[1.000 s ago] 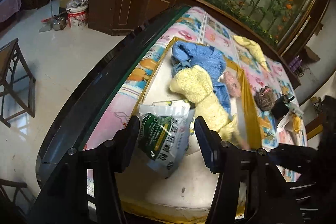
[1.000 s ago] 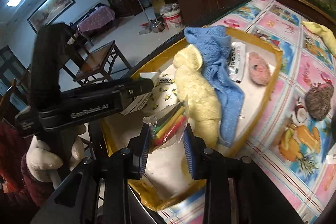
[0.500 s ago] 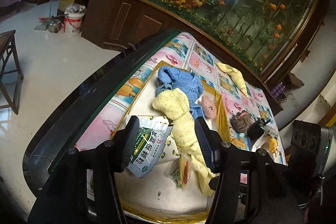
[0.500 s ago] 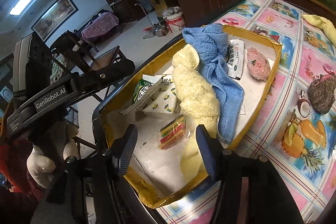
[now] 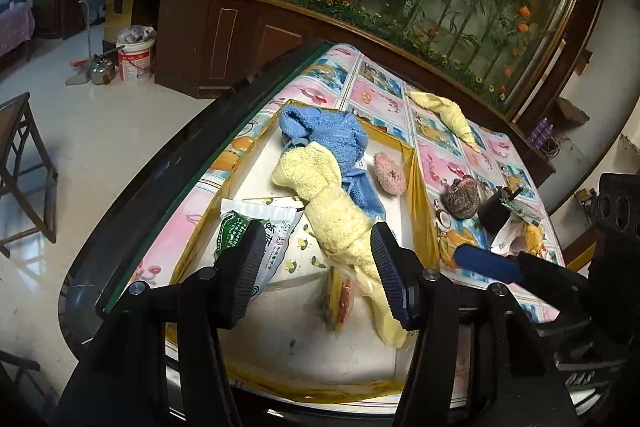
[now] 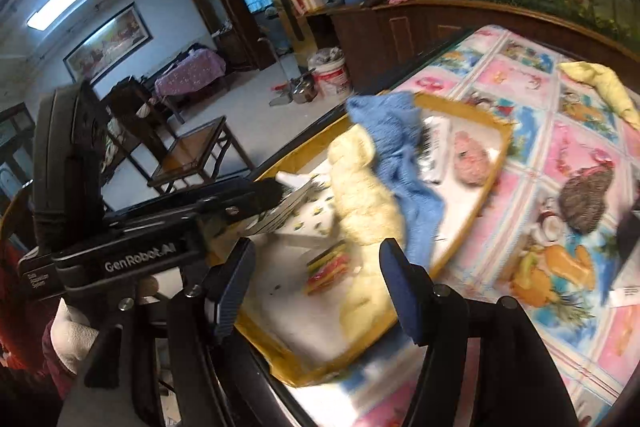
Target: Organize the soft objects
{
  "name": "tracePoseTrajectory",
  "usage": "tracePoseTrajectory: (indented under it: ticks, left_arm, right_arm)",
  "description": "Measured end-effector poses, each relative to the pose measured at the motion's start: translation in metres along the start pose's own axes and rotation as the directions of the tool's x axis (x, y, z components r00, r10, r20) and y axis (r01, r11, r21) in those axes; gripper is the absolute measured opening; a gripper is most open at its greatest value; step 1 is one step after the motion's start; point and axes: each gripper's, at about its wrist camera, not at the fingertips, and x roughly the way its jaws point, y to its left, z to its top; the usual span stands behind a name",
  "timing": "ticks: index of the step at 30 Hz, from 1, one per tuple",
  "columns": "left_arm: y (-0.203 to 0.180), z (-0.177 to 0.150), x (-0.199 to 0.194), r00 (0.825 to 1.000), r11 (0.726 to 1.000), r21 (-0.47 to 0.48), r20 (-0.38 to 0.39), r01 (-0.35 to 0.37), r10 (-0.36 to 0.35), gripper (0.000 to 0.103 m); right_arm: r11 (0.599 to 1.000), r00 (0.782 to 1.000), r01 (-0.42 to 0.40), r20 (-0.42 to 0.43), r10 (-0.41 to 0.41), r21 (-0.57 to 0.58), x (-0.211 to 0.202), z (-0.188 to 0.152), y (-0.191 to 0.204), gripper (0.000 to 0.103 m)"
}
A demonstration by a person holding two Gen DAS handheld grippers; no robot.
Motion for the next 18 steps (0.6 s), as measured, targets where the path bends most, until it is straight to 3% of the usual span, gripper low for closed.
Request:
tracePoseTrajectory:
  ticks: [3, 6, 9, 12, 14, 16, 18]
  left_arm:
    - [-0.008, -0.003, -0.006, 0.999, 0.999, 0.017, 0.009, 0.051, -0.051, 0.055]
    - [-0.02, -0.007, -0.005, 0.996, 0.995, 0.047, -0.005, 0.089, -0.089, 0.055]
    - [-0.032, -0.011, -0.002, 0.993, 0.991, 0.07, -0.017, 0.116, -0.115, 0.055]
    - [-0.042, -0.012, -0.001, 0.992, 0.988, 0.091, -0.031, 0.125, -0.123, 0.055]
    - [-0.044, -0.013, -0.006, 0.992, 0.987, 0.102, -0.025, 0.122, -0.12, 0.055]
    - [-0.043, -0.012, -0.01, 0.993, 0.988, 0.105, -0.015, 0.115, -0.114, 0.055]
    - [-0.042, -0.012, -0.012, 0.995, 0.989, 0.109, -0.009, 0.103, -0.103, 0.055]
  right_arm:
    - [0.983, 0.981, 0.18, 0.066, -0.182, 0.032, -0.039, 0.006, -0.033, 0.064]
    - [0.926, 0.924, 0.352, 0.105, -0.367, 0.135, -0.085, 0.012, -0.091, 0.064]
    - [0.862, 0.88, 0.448, 0.055, -0.472, 0.236, -0.108, 0.022, -0.151, 0.064]
    - [0.812, 0.849, 0.513, -0.027, -0.527, 0.277, -0.107, 0.032, -0.201, 0.064]
    - [0.802, 0.855, 0.513, -0.095, -0.51, 0.305, -0.096, 0.035, -0.228, 0.064]
    - [0.829, 0.893, 0.45, -0.144, -0.427, 0.333, -0.083, 0.029, -0.239, 0.062]
    - [0.883, 0.933, 0.36, -0.136, -0.333, 0.303, -0.079, 0.021, -0.222, 0.062]
